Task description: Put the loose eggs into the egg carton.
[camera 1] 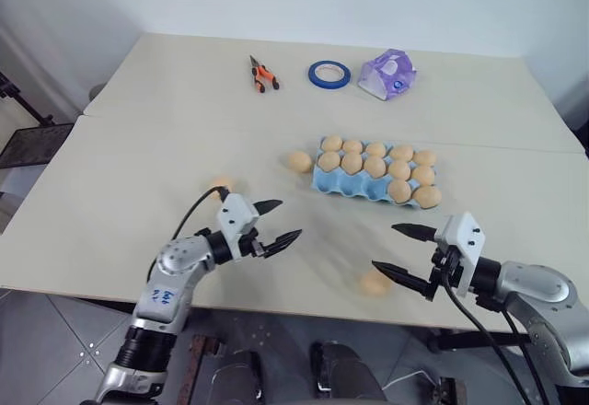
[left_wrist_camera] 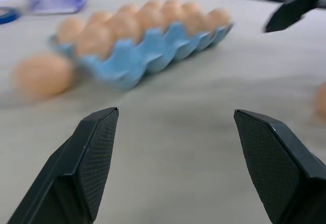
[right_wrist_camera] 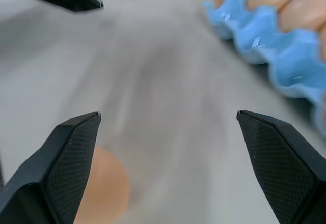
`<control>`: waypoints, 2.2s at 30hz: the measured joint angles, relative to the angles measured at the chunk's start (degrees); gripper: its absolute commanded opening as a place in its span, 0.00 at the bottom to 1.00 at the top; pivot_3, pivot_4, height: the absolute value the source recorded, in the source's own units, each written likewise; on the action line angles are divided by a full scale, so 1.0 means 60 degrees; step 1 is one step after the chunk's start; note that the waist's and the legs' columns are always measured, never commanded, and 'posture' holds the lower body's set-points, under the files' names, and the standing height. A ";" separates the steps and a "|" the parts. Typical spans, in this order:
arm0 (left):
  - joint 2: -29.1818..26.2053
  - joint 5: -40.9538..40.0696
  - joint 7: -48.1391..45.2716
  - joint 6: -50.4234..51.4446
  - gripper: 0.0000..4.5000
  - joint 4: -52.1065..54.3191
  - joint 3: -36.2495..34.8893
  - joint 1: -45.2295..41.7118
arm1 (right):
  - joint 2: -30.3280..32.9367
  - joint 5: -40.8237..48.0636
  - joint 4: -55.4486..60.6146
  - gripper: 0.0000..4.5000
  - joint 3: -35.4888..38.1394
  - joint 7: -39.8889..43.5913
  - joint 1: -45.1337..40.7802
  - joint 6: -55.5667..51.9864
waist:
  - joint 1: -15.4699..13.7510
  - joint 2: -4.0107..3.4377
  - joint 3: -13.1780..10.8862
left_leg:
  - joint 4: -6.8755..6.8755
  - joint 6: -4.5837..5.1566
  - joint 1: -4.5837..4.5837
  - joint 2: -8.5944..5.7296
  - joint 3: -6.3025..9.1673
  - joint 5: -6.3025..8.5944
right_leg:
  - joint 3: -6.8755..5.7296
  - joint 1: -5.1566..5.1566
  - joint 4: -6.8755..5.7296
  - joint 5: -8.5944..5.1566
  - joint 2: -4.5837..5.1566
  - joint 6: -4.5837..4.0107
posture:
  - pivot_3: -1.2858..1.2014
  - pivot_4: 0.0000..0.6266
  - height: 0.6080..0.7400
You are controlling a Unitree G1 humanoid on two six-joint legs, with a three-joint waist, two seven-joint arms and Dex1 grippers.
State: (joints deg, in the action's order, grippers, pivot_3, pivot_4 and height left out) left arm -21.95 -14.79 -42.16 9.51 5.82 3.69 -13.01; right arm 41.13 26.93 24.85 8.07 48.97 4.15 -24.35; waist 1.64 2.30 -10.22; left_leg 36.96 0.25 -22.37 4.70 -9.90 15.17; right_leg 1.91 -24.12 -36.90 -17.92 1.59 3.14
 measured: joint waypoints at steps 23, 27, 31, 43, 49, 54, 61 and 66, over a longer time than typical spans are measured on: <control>-0.0467 -0.0130 0.0584 0.0280 0.86 0.0561 -0.0659 0.0719 | 0.0540 -0.0638 -0.0577 0.39 -0.1790 0.0429 -0.0299 -0.0241 | 0.0254 0.0082 0.0065 | -0.0133 0.0007 0.0023 -0.0009 -0.0146 0.0038 | -0.0025 0.0145 0.0414 0.0148 0.0124 -0.0160 | 0.52 0.24 1.00; -0.0533 -0.0123 0.0707 0.0279 0.86 0.0588 -0.0896 0.1018 | 0.0790 -0.0872 -0.1064 0.07 -0.1342 0.0238 -0.0247 -0.0461 | 0.0194 0.0043 0.0068 | -0.0190 -0.0011 -0.0021 -0.0003 -0.0266 0.0014 | -0.0057 0.0082 0.0456 0.0167 0.0182 -0.0159 | 0.52 0.24 1.00; -0.0472 -0.0124 0.0860 0.0280 0.86 0.0814 -0.0887 0.1080 | 0.0796 -0.0800 -0.1011 0.01 -0.1178 0.0261 -0.0195 -0.0554 | 0.0194 0.0028 0.0071 | -0.0191 0.0014 -0.0019 0.0012 -0.0275 -0.0041 | -0.0135 0.0074 0.0437 0.0148 0.0178 -0.0141 | 0.52 0.24 1.00; -0.0090 -0.0125 0.1264 0.0318 0.86 0.1245 -0.0765 0.1614 | 0.1780 0.1075 0.0291 0.01 0.2182 0.0535 0.0317 -0.2403 | -0.0007 -0.0014 0.0047 | -0.0166 0.0020 -0.0011 0.0059 -0.0249 0.0026 | -0.0244 0.0048 0.0344 0.0090 0.0175 -0.0016 | 0.52 0.24 1.00; 0.0509 -0.0114 0.1643 0.0312 0.86 0.1608 -0.0478 0.2228 | 0.2690 0.1691 0.0810 0.01 0.3666 0.1156 0.1577 -0.3661 | -0.0006 -0.0015 0.0047 | -0.0143 0.0049 -0.0005 0.0054 -0.0235 0.0024 | -0.0248 0.0072 0.0335 0.0049 0.0178 -0.0083 | 0.52 0.24 1.00; 0.0697 -0.0095 0.1994 0.0308 0.86 0.1955 -0.0439 0.2770 | 0.3025 0.1679 0.0761 0.01 0.4244 0.1399 0.1646 -0.3799 | 0.0074 -0.0014 0.0047 | -0.0129 0.0069 0.0023 0.0045 -0.0240 0.0021 | -0.0237 0.0093 0.0334 0.0052 0.0176 -0.0079 | 0.52 0.24 1.00; 0.0156 -0.0154 0.1892 0.0261 0.86 0.1229 -0.1054 0.2019 | 0.1976 0.0825 -0.0076 0.44 0.2892 0.0173 0.0213 -0.2851 | 0.0080 -0.0015 0.0046 | -0.0129 0.0063 0.0019 0.0032 -0.0231 0.0006 | -0.0233 0.0087 0.0333 0.0054 0.0180 -0.0079 | 0.52 0.24 1.00; -0.0246 -0.0567 0.1687 0.0221 0.86 0.0409 -0.2116 0.1353 | 0.0970 0.0195 -0.0696 0.84 0.2057 -0.0541 -0.0176 -0.1974 | 0.0053 -0.0025 0.0045 | -0.0142 0.0028 0.0009 0.0032 -0.0241 0.0005 | -0.0236 0.0066 0.0309 0.0065 0.0183 -0.0046 | 0.52 0.24 1.00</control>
State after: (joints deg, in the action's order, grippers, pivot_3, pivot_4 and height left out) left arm -23.42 -18.19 -32.03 10.84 8.27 -9.01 -4.89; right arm 46.95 28.10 20.67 20.41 45.72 3.09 -36.19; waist 1.96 2.15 -9.95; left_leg 36.11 0.41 -22.32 4.89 -11.34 15.20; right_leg 0.49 -23.72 -35.04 -17.53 2.69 2.86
